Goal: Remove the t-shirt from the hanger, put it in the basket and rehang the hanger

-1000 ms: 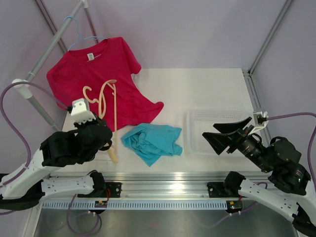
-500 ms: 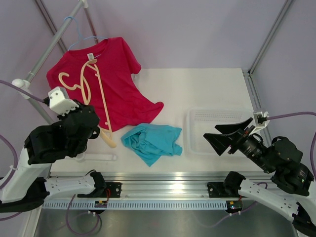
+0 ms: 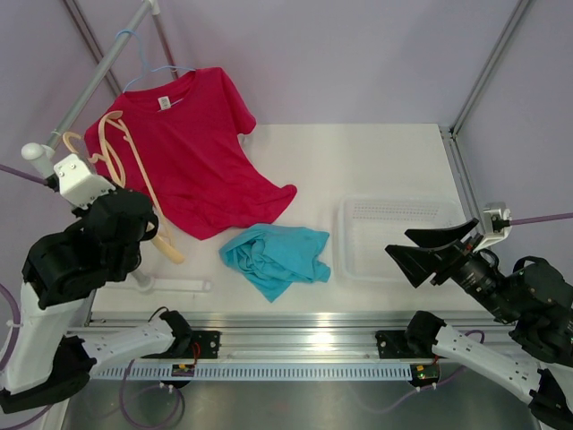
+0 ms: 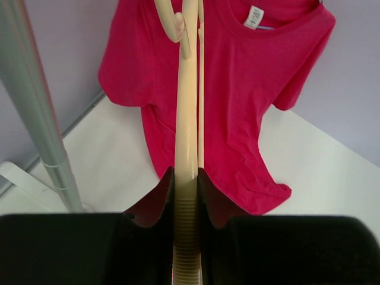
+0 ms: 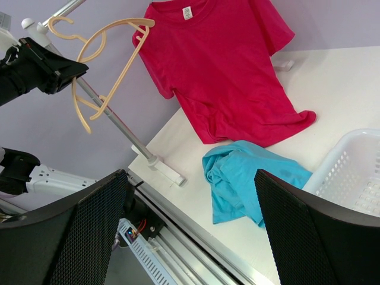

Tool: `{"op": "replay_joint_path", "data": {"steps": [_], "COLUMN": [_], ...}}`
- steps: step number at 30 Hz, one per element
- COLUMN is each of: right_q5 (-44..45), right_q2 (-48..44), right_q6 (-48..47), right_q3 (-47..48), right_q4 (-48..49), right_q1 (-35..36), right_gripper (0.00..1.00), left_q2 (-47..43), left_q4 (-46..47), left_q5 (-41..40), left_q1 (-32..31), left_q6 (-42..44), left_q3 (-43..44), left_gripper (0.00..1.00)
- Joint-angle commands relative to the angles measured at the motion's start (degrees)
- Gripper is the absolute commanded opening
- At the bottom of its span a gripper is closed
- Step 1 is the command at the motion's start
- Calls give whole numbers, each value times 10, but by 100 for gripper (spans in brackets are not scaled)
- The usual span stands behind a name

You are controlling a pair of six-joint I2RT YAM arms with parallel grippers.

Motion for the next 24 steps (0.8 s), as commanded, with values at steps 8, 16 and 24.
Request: {"op": "replay_joint_path", "data": {"steps": [8,16,24], "right_q5": [21,30,57], "right_q2": [6,2,-6], "right_q6": [0,-5,-13], "right_q3": [9,-8,-23], "right_q4": [-11,-4,-13], "right_q1": [0,0,0], "right_gripper": [95,95,95], "left_q2": [54,104,138], "left_q4": [-94,-94,-67], "left_q5": [-27,-57,-65], "left_q1": [51,58,112], "left_q6": [59,105,176], "left_q3": [42,100,135], "left_gripper": [0,0,0]}}
